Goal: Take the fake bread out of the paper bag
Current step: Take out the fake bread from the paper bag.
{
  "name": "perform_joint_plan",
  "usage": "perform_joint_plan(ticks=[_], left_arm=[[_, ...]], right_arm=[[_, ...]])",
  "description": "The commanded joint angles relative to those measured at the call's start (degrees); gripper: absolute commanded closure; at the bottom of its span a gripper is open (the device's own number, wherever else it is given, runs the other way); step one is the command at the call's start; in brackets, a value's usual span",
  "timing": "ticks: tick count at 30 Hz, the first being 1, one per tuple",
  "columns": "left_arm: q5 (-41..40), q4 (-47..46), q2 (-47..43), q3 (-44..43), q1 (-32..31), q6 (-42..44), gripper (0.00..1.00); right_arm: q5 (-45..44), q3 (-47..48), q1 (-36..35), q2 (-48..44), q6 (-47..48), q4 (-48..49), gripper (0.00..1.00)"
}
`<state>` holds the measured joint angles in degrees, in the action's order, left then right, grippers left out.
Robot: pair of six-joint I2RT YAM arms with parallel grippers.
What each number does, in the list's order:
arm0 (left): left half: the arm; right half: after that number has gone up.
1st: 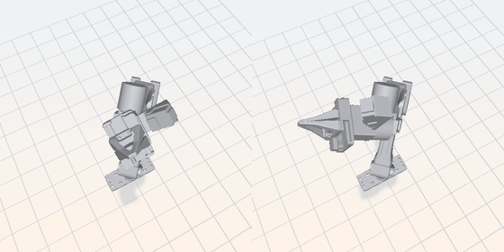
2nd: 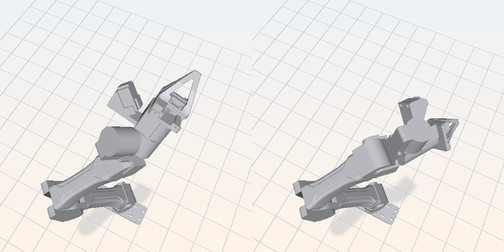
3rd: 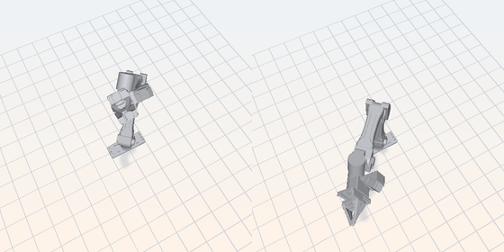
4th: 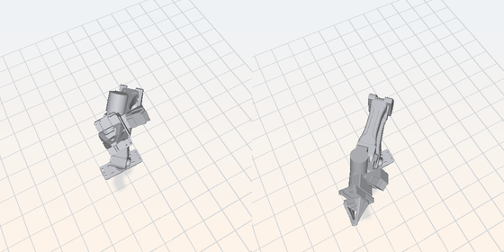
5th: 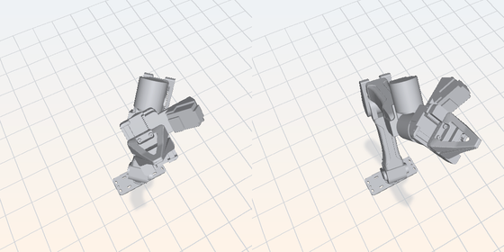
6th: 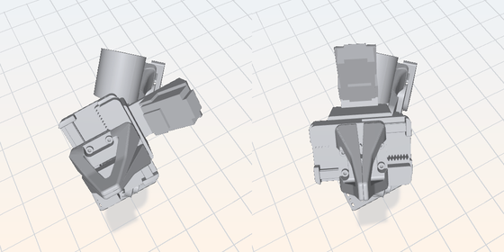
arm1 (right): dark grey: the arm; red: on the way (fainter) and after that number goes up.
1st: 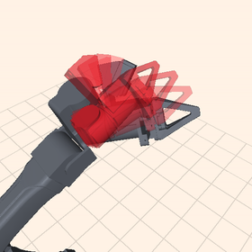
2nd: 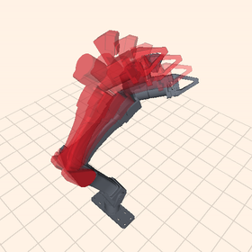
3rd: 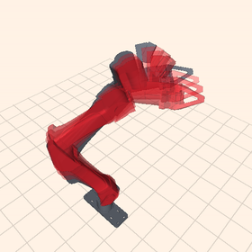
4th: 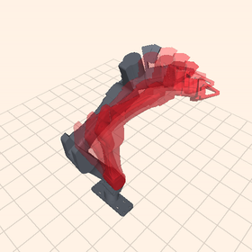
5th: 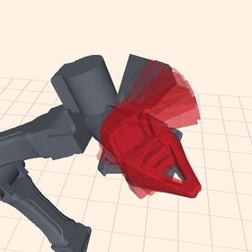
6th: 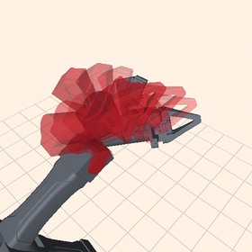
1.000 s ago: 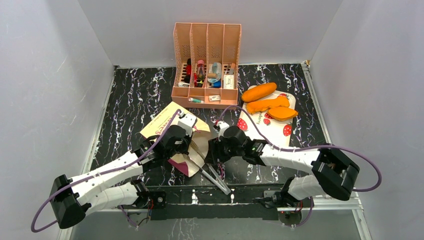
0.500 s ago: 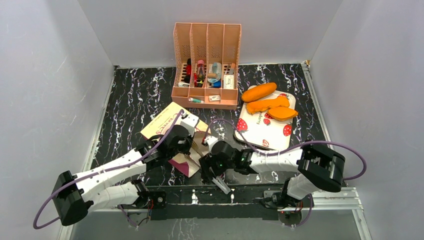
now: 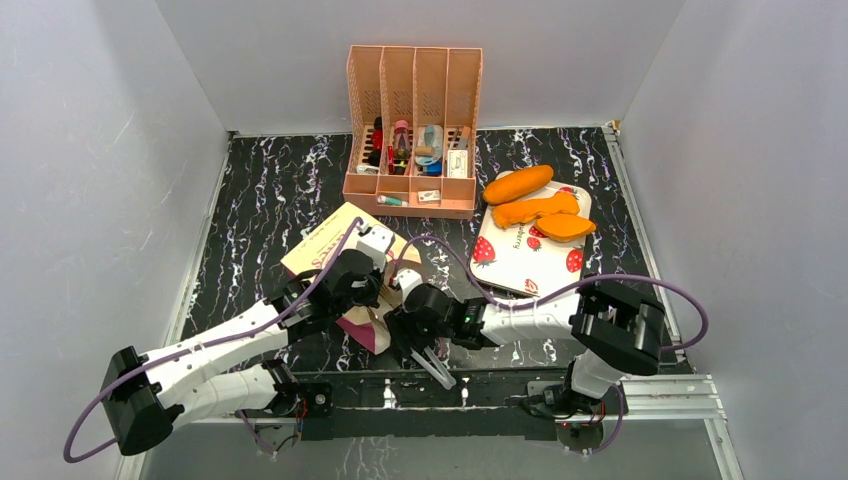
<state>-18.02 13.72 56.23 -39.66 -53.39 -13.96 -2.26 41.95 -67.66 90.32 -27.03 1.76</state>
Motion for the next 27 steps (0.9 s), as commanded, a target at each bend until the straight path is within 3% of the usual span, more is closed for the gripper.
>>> perform_joint_plan(ticks=[1,9,12,19,23,27], left_arm=[[1.4,-1.1,-1.9,-0.9,-0.4,-1.3,1.0],[1.6,-1.5,-2.4,-0.1,-0.3,-1.3,1.0],[1.7,-1.7,-2.7,0.2,-0.2,-1.5,1.0],[-0.3,-0.7,-3.6,0.2,-0.3,-2.1,1.0],[-3.1,0.2,-4.2,0.1,-0.3,-3.2,1.0],[-7.9,1.6,-4.2,-0.4,-0.3,-5.2,1.0]], right_arm=[[-3.0,2.6,-1.3,3.3,0.3,-1.1,0.34],[-5.9,4.4,-2.3,7.9,-0.2,-2.1,0.38],[-6.5,4.9,-2.3,9.1,-0.4,-2.4,0.45],[-6.2,6.0,-2.3,10.2,-0.3,-3.3,0.77],[-5.8,6.9,-2.3,9.8,-0.2,-5.0,0.85],[-5.9,7.6,-2.3,6.0,-0.2,-6.6,0.86]])
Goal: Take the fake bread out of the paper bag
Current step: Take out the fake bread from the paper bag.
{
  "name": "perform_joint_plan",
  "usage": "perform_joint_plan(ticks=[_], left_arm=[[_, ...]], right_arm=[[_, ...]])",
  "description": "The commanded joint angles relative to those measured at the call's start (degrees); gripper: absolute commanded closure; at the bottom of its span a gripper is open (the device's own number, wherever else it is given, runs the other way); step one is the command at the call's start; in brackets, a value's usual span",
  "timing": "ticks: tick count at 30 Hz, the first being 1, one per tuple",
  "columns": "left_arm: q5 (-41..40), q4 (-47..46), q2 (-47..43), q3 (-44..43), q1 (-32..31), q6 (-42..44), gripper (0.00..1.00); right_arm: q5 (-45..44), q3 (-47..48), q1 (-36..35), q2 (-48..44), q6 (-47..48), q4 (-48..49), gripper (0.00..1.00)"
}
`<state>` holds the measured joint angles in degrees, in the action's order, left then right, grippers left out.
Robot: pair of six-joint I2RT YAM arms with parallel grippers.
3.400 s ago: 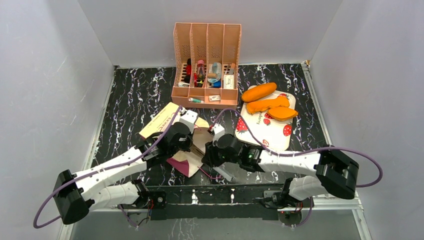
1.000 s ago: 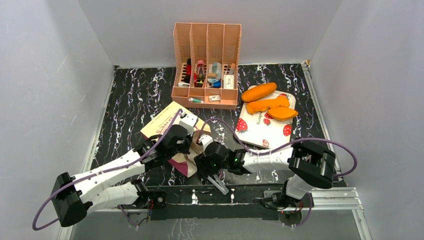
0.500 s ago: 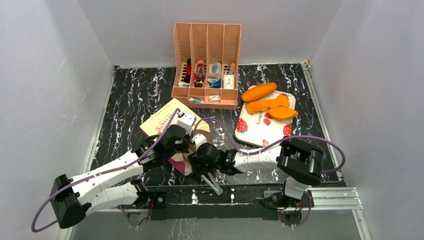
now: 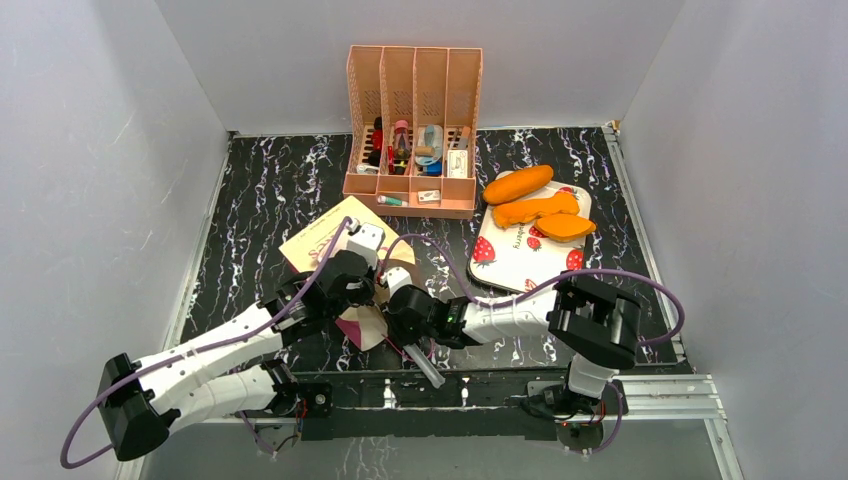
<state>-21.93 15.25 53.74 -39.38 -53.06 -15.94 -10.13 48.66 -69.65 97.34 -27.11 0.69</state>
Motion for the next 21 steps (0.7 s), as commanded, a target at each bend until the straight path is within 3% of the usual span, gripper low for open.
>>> perform_joint_plan(ticks=[1,14,21], left_arm=[[-5.1,0.3,-1.7,-0.9,-0.6,-3.8,1.0],[-18.3,4.2,4.0,-4.5,-0.6,-8.3,1.0],[-18.1,2.5,4.9,-2.7,0.4,-7.9,1.0]], right_arm=[[2.0,1.0,-0.3,-1.7,0.0,-6.1,0.87],[1.9,1.3,-0.3,-10.0,-1.8,-11.9,0.89],[-1.3,1.0,-0.3,-13.7,-3.9,-15.5,0.89]])
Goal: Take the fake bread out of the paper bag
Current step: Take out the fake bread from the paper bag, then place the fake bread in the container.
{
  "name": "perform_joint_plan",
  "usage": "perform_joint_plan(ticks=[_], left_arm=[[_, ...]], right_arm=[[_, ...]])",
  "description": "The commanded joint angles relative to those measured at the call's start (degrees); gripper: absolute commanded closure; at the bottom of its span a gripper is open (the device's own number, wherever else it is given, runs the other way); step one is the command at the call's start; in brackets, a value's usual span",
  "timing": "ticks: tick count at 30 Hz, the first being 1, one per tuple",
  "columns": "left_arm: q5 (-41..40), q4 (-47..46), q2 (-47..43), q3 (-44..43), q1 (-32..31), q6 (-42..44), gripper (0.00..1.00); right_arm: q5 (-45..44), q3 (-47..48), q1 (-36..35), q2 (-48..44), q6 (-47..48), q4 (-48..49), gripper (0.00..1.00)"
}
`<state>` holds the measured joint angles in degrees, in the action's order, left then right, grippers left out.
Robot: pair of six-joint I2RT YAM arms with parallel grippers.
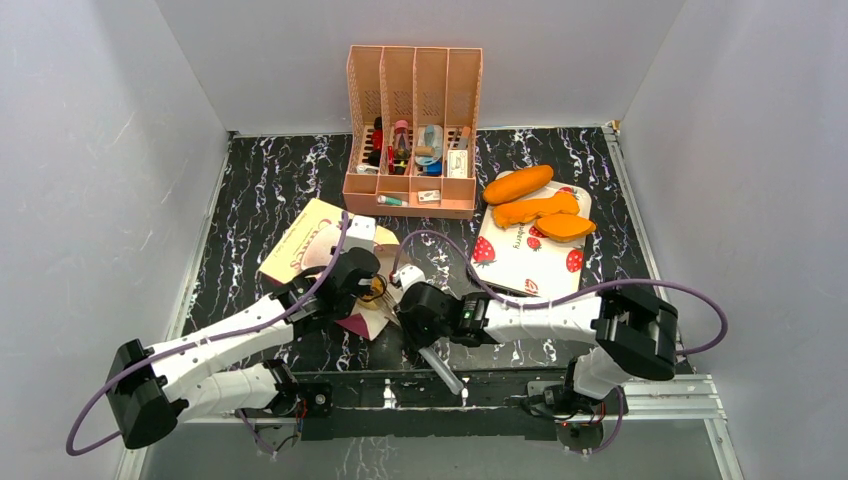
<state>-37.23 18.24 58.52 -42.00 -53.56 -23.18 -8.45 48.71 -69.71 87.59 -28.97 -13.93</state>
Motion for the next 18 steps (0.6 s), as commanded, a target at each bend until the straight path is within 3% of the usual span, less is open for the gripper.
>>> perform_joint_plan(ticks=[1,9,18], left_arm=[[-2.6,-0.5,0.1,0.2,1.3,-0.6,1.0],[4.4,-1.6,-0.4,2.4,10.5,-0.7,1.0],[5.6,-0.7,-1.3,2.1,14.1,-2.7,1.0]], right_arm=[[-3.7,1.0,-0.2,-4.4,-2.5,-1.5,0.89],[-9.9,-0.8,-0.3,-8.8,-7.7,-6.0,0.9],[-20.9,-2.4,0.0,-15.2,-16.4,-13.4,0.9]])
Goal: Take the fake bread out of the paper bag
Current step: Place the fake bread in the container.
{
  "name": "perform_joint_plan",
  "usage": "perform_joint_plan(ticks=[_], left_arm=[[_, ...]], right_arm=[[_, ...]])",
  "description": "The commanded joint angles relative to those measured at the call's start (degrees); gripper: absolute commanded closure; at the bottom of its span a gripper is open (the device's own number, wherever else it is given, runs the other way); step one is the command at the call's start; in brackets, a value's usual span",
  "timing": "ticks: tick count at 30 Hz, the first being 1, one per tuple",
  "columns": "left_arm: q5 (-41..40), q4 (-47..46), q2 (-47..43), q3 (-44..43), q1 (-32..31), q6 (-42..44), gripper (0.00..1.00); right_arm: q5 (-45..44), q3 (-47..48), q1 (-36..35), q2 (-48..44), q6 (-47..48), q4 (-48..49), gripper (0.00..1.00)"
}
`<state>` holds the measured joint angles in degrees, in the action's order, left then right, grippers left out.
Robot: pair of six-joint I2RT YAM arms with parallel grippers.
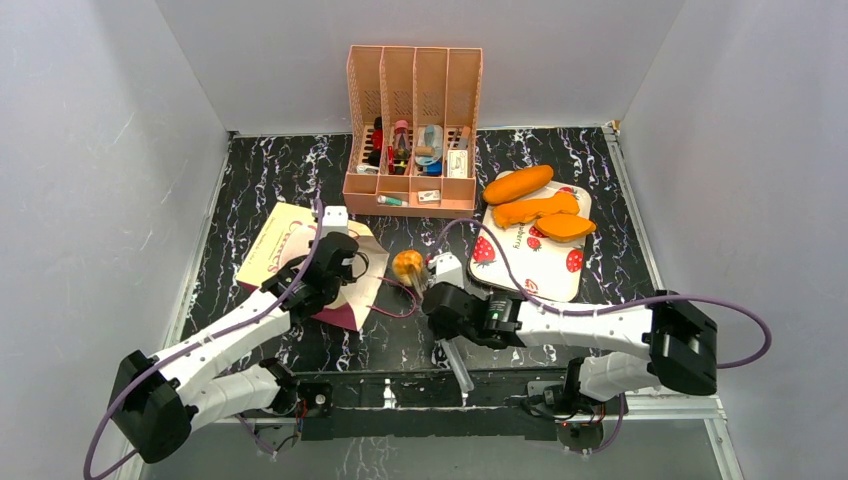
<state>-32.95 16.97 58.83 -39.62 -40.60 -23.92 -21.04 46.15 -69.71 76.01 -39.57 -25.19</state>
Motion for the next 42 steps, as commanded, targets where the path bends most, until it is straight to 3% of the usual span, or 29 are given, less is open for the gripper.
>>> perform_joint_plan(ticks=[1,11,20,28,31,39,42], left_arm=[[1.6,0.9,-1.9,-0.3,1.3,-2.1,1.0],[5.1,2.1,-6.7,0.1,1.6,-2.7,1.0],[8.5,2.2,-7.3,-0.4,1.7,-2.1,1.0],[9.2,2.1,-7.2,-0.6,1.6,-1.5,1.0],[9.2,2.3,-7.6,-0.5,1.7,-1.5,1.0],[9.4,2.4,-7.7,-0.5,1.6,-1.5,1.0],[9.5,2.3,-7.9,-0.5,1.7,-1.6,1.0]], right_arm=[[-9.4,0.0,0.2,-4.2,-7.0,-3.3,0.89],[-18.6,-3.8,6.2,-11.1,-17.8,-10.1,0.9],[-13.9,-9.1,20.4,-11.1,-14.2,-4.5,0.89],[-10.3,-9.1,27.0,-4.3,-10.7,0.8,0.86],[-9.3,-9.5,28.3,-2.9,-10.2,2.2,0.79],[-7.0,-10.2,30.0,-0.8,-9.5,4.5,0.47],[-6.2,-10.5,30.2,-0.4,-9.5,5.1,0.46]])
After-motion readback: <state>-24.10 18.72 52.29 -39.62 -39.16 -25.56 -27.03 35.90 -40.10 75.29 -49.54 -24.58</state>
